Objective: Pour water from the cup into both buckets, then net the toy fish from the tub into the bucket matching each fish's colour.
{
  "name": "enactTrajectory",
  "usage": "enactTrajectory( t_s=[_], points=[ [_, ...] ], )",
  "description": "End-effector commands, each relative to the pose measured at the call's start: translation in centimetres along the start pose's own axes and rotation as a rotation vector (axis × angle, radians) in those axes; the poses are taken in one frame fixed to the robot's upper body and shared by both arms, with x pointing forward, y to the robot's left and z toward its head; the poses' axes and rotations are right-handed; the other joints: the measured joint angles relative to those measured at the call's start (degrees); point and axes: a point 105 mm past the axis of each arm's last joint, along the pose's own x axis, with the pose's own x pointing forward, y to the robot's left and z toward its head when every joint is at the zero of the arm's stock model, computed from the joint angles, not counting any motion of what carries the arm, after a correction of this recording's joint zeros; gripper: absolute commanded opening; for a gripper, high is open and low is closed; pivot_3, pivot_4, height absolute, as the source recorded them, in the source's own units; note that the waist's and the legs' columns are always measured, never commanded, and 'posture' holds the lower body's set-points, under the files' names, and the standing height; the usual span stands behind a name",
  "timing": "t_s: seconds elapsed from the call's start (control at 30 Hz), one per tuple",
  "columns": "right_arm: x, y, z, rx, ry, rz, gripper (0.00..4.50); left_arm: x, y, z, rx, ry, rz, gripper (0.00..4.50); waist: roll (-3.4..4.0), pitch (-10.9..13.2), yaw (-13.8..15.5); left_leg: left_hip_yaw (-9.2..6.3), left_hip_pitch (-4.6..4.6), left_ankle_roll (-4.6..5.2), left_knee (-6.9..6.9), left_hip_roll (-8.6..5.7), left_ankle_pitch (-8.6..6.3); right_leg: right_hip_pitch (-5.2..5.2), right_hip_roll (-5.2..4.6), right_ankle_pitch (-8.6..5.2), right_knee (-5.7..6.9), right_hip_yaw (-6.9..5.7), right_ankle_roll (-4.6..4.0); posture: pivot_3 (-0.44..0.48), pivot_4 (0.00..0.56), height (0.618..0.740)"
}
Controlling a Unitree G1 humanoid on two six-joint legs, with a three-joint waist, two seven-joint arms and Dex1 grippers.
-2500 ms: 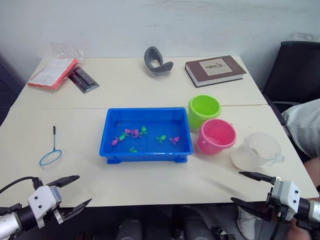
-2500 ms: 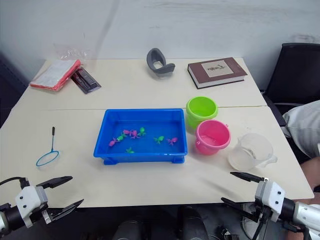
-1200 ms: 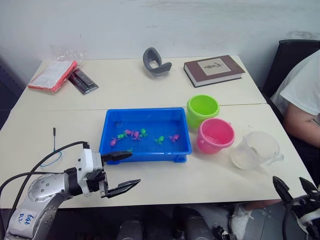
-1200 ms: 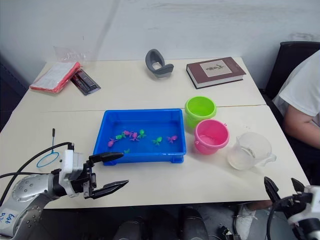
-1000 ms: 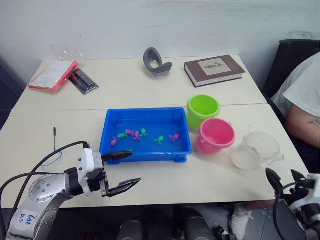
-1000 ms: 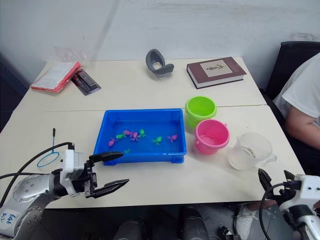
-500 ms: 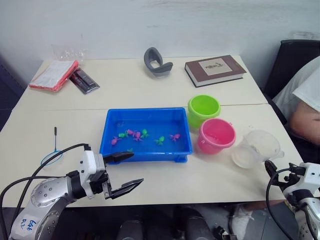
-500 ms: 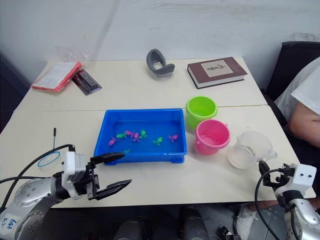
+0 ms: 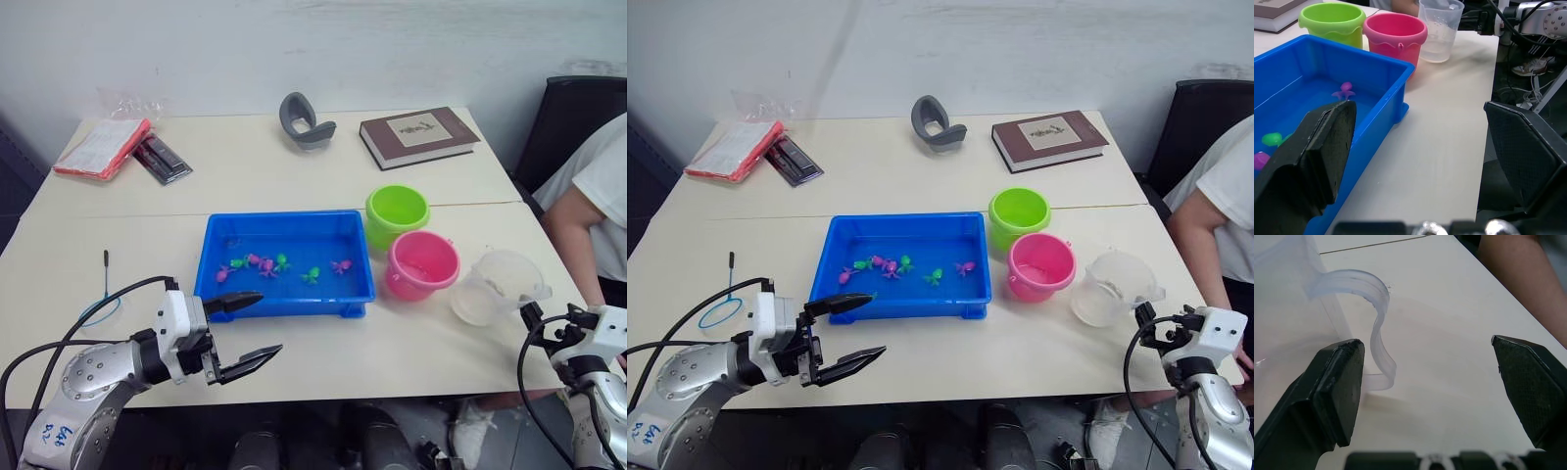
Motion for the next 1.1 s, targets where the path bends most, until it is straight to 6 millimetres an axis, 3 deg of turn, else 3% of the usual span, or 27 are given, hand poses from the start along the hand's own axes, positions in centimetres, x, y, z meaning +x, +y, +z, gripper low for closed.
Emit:
enactTrajectory(
  t_s=[0.03, 0.13, 0.27, 0.43, 0.73, 0.87, 1.1],
  points=[
    [0.5, 0.6, 1.4, 0.029, -0.075, 0.033, 3.60, 0.3, -0.2, 0.4, 0.018, -0.008, -0.027, 4.50, 0.00, 0.0, -0.1, 0.01, 0.00, 0.00, 0.00, 0.00, 0.00, 0.00, 0.00, 0.00, 0.00, 0.01, 0.00, 0.000, 0.150, 0.740],
    [0.9, 0.9, 1.6, 0.044, -0.083, 0.050, 2.25, 0.3, 0.0, 0.4, 0.020, -0.007, -0.026, 4.50, 0.01, 0.0, 0.0, -0.01, 0.00, 0.00, 0.00, 0.00, 0.00, 0.00, 0.00, 0.00, 0.01, 0.00, 0.00, 0.000, 0.150, 0.740],
    [1.2, 1.2, 2.0, 0.052, -0.097, 0.067, 0.04, 0.4, -0.1, 0.4, 0.018, -0.007, -0.026, 4.50, 0.01, 0.0, 0.0, -0.01, -0.01, -0.01, 0.00, -0.01, 0.01, 0.00, -0.03, 0.00, 0.00, -0.01, 0.01, 0.000, 0.150, 0.740],
    [1.2, 1.6, 3.1, 0.040, -0.126, 0.086, 0.01, 0.5, -0.3, 0.3, 0.014, -0.007, -0.024, 4.50, 0.00, 0.0, 0.2, -0.05, 0.00, 0.01, 0.00, -0.02, 0.01, 0.02, -0.07, 0.02, -0.01, -0.03, 0.03, 0.000, 0.150, 0.740],
    [0.7, 2.3, 9.1, -0.101, -0.204, 0.102, 0.01, 1.0, 1.0, 1.6, 0.018, -0.080, -0.014, 4.50, 0.15, 0.1, 0.1, -0.04, -0.02, 0.02, 0.00, -0.03, 0.02, -0.01, -0.09, 0.03, 0.00, -0.02, 0.04, 0.000, 0.150, 0.740],
    [0.6, 3.9, 11.8, -0.289, -0.245, 0.174, 0.01, 2.0, 1.7, 2.6, 0.010, -0.136, -0.029, 4.50, 0.15, 0.1, 0.2, -0.04, -0.04, 0.01, 0.00, -0.04, 0.03, -0.01, -0.08, 0.03, -0.01, -0.03, 0.06, 0.000, 0.150, 0.740],
    [0.9, 5.7, 14.6, -0.428, -0.294, 0.183, 0.01, 3.4, 1.7, 2.3, -0.001, -0.144, -0.078, 4.50, 0.13, 0.1, 0.1, 0.01, -0.05, -0.36, -0.01, -0.05, 0.23, -0.01, -0.02, 0.05, -0.05, -0.01, 0.09, 0.000, 0.150, 0.740]
  ],
)
